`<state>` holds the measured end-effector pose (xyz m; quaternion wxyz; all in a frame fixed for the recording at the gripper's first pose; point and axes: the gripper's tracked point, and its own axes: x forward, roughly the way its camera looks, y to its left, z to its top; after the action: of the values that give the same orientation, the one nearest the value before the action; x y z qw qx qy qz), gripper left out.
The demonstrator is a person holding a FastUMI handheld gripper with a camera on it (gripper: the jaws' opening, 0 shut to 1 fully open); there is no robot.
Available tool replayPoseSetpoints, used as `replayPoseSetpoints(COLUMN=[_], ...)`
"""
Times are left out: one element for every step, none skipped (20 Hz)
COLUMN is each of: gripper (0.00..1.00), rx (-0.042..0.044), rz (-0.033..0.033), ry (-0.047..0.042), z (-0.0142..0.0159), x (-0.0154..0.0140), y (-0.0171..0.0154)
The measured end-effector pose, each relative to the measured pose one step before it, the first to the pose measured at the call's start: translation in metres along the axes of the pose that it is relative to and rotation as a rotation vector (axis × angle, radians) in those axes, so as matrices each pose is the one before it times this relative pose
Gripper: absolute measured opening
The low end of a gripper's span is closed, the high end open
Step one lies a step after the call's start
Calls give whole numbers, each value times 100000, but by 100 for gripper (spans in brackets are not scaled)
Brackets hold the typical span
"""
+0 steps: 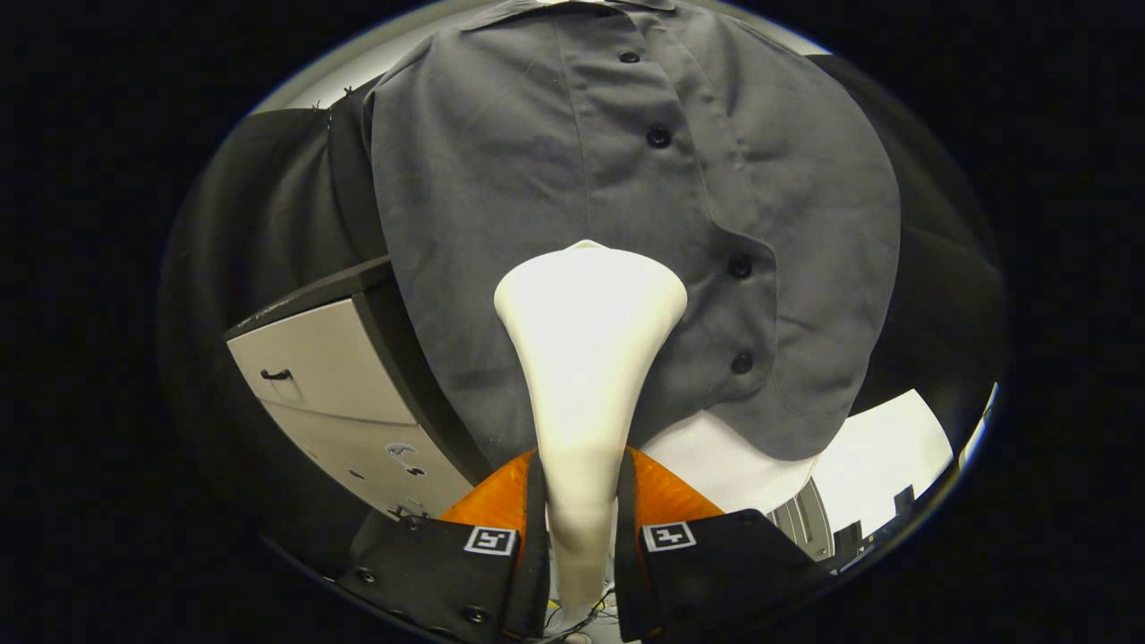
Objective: Iron the clothes twice with a garment steamer, once on the left side and once on the right side.
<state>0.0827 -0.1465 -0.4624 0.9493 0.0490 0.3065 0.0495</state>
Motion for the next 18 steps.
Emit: replayPoseSetpoints(gripper=[38,38,37,37,38,37,38,38,37,38,38,38,37,37,37,37,37,37], rx=[203,641,895,938,417,-217,-290,240,457,960,928,626,512,-274,-478,-624,-542,-330], rz=[53,-39,76,-56,-13,83,-27,-12,173,22,17,44,204,211,-44,195,159,-79], ry=[1817,1698,1589,1516,1006,517,776,845,410,-282,-715,-898,-2318,-1787,-1856,-1508,-1630,-1511], z=[-818,-838,-766,-599,-393,-210,-210,-98,110,308,492,640,1077,1021,1059,1137,1215,1357], x=[58,98,13,50,-103,-184,-311,-331,-552,-513,-710,-795,-740,-755,-752,-792,-688,-615], y=[37,12,-118,-111,-168,-216,-155,-140,-122,-74,-207,-91,69,109,21,61,104,39])
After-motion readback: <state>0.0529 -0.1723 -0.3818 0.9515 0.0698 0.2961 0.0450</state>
